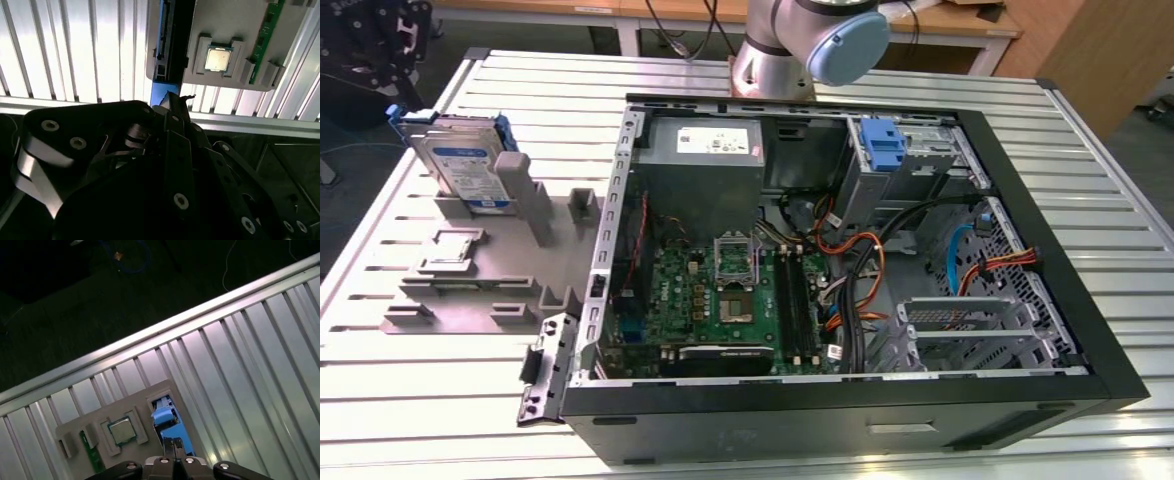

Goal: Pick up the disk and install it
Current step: 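Pick up the disk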

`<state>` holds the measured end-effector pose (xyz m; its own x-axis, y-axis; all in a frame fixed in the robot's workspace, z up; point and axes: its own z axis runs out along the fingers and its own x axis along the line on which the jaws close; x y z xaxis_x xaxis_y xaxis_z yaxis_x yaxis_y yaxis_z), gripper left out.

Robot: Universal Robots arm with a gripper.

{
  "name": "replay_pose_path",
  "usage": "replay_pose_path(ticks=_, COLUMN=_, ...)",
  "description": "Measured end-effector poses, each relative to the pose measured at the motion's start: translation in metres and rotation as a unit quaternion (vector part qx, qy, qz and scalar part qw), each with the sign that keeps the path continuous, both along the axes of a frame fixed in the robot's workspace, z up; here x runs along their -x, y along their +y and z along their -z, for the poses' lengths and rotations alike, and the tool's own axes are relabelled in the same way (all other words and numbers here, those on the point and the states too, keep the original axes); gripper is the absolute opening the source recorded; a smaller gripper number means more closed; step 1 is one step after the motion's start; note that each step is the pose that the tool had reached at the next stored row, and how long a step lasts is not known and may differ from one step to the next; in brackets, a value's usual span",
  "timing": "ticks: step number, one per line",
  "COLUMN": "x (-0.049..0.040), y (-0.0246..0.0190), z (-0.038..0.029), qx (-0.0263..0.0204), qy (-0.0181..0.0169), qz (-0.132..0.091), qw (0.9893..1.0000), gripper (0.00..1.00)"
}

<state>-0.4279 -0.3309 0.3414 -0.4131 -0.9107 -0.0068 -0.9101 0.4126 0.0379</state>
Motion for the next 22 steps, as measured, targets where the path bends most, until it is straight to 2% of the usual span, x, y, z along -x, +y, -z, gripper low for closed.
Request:
replay_pose_path(ticks=5, x=0.0, y=0.0, z=0.0002, qx=0.0016, qy=-0.0009, qz=-0.035, qw=0.9994, gripper=0.1)
replay_pose_path(ticks=9, x=0.0006, y=0.0, z=0.0003, qx=0.005, qy=-0.0021, qz=-0.047, qw=0.9989, gripper=0.11)
replay_pose_path(ticks=10, x=0.0011, y=0.0, z=0.0005, qx=0.005, qy=-0.0031, qz=-0.048, qw=0.9988, gripper=0.17)
replay_pose_path(ticks=11, x=0.0017, y=0.0, z=0.0008, qx=0.005, qy=-0.0044, qz=-0.048, qw=0.9988, gripper=0.17)
replay_pose_path(ticks=13, x=0.0023, y=0.0, z=0.0015, qx=0.0051, qy=-0.0061, qz=-0.051, qw=0.9987, gripper=0.29)
replay_pose_path(ticks=14, x=0.0023, y=0.0, z=0.0017, qx=0.0051, qy=-0.0064, qz=-0.054, qw=0.9985, gripper=0.29)
replay_pose_path(ticks=16, x=0.0024, y=0.0, z=0.0022, qx=0.005, qy=-0.0068, qz=-0.065, qw=0.9978, gripper=0.41)
replay_pose_path(ticks=17, x=0.0024, y=0.0, z=0.0024, qx=0.005, qy=-0.007, qz=-0.073, qw=0.9973, gripper=0.41)
replay_pose_path(ticks=19, x=0.0024, y=0.0, z=0.0031, qx=0.005, qy=-0.0077, qz=-0.088, qw=0.9961, gripper=0.53)
replay_pose_path(ticks=21, x=0.0024, y=0.0, z=0.0044, qx=0.0051, qy=-0.0092, qz=-0.1, qw=0.9949, gripper=0.53)
replay_pose_path(ticks=22, x=0.0024, y=0.0, z=0.0053, qx=0.0051, qy=-0.0099, qz=-0.106, qw=0.9943, gripper=0.59)
